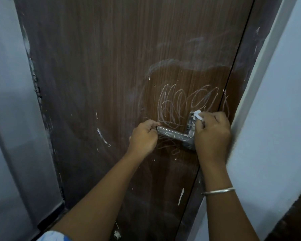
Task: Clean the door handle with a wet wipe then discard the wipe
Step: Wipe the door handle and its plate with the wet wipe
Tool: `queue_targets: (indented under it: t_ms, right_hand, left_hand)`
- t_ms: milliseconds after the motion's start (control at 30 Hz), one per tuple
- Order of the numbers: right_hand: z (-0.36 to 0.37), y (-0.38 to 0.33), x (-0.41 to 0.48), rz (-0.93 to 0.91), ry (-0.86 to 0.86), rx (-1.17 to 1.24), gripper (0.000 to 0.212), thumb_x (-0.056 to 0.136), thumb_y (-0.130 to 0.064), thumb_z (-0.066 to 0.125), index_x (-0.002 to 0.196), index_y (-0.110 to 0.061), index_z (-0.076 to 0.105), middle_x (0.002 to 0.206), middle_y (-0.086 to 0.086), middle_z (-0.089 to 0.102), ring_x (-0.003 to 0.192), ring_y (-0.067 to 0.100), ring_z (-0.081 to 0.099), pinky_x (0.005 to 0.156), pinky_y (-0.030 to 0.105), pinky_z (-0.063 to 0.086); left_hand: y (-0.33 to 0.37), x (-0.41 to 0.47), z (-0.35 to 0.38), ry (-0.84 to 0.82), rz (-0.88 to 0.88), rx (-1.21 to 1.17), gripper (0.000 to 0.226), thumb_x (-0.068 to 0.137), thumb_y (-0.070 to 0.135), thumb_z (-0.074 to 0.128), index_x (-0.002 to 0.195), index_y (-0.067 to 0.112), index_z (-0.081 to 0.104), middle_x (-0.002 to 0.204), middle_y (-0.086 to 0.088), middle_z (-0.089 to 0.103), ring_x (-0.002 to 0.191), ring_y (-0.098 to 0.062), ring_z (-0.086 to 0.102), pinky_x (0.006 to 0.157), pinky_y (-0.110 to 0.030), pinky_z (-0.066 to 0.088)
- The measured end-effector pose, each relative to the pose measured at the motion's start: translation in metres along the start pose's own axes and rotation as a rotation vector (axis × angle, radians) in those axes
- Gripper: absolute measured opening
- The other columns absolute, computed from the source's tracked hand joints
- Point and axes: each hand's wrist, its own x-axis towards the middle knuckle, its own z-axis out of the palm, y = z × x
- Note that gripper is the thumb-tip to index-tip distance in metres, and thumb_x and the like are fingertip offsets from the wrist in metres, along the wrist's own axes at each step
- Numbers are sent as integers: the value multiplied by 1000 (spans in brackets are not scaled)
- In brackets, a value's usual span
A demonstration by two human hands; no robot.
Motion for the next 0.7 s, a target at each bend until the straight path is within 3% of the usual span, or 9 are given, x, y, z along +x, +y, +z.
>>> queue_targets:
  t_ms: [167,333,467,600,700]
  right_hand:
    - [7,-6,6,-114,-114,-29,17,79,2,65,96,4,69,85,18,61,74,30,56,61,25,40]
    - [2,8,-2,33,7,3,16,79,0,64,94,1,69,87,18,58,72,28,56,63,23,37]
    - [4,7,-5,85,24,27,15,81,-3,64,95,-1,69,88,18,57,72,26,54,63,22,35]
    - [3,12,-10,43,-22,-13,15,82,-2,62,95,-2,69,87,19,58,74,31,56,63,30,44]
    - [1,11,-21,53,-71,-73,12,80,-1,64,91,-1,67,85,21,57,72,35,56,62,31,43]
  left_hand:
    - [0,-1,0,0,4,11,32,87,13,43,99,31,66,66,17,60,80,-34,63,88,-61,45]
    - [-2,0,0,-7,4,-28,31,88,13,43,98,31,66,72,13,65,59,-12,53,89,-60,44]
    - [-1,-1,0,-14,7,-33,31,88,12,42,101,28,66,72,14,64,71,-25,63,88,-59,46]
    - [-4,-1,2,2,14,-44,30,88,13,44,102,26,67,62,17,61,52,-6,52,82,-51,48]
    - [-5,0,1,-4,22,-46,29,88,16,45,103,26,67,56,16,58,47,-1,48,69,-39,46]
